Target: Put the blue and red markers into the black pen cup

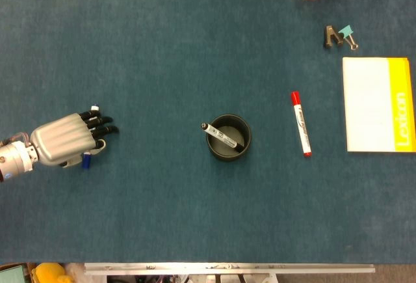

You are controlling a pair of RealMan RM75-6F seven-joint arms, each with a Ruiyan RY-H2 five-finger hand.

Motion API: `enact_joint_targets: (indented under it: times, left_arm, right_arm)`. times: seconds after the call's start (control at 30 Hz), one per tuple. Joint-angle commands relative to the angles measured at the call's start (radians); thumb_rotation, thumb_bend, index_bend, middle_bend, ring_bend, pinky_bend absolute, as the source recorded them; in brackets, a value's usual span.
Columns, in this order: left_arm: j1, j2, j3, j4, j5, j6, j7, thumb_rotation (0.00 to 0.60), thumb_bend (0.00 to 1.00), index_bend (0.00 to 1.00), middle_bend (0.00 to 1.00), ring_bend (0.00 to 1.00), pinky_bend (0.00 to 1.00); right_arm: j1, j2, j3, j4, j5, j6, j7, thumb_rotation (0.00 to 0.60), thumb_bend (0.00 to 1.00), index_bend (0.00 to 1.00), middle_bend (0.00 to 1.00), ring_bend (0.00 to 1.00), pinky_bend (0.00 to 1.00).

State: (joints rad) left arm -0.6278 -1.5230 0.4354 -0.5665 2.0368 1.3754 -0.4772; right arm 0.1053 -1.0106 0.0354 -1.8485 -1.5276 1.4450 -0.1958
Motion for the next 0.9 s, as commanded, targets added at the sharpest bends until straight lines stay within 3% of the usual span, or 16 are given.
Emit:
enact_joint_targets:
  times: [0.03,0.2,0.43,0.6,0.9]
  left_arm:
    - [-0.004,0.005,0.000,-0.017,-0.002,-0.012,0.010,0.600,0.26,0.49,0.16,0.11,0.18]
    - [-0.006,0.012,-0.012,-0.045,-0.017,-0.022,0.025,0.600,0.26,0.44,0.16,0.11,0.17]
    - [-0.004,0.014,-0.016,-0.067,-0.022,-0.028,0.050,0.600,0.26,0.45,0.15,0.09,0.16]
    - [0.000,0.013,-0.017,-0.072,-0.026,-0.038,0.061,0.600,0.26,0.48,0.12,0.00,0.07]
    - [0.008,0.009,-0.026,-0.068,-0.034,-0.032,0.078,0.600,0.26,0.50,0.07,0.00,0.01]
  right_arm:
    - [-0.002,0.002,0.000,0.000,0.000,0.002,0.002,0.600,0.14,0.46,0.37,0.29,0.25]
    - [-0.005,0.004,0.000,0.002,-0.002,0.005,0.007,0.600,0.14,0.46,0.37,0.29,0.26]
    - [-0.008,0.005,0.000,0.007,-0.002,0.008,0.017,0.600,0.14,0.46,0.37,0.29,0.26]
    - [-0.010,0.007,0.000,0.008,-0.003,0.010,0.021,0.600,0.14,0.46,0.37,0.29,0.26]
    - [-0.011,0.005,0.000,0.010,0.000,0.007,0.022,0.600,0.14,0.46,0.37,0.29,0.26]
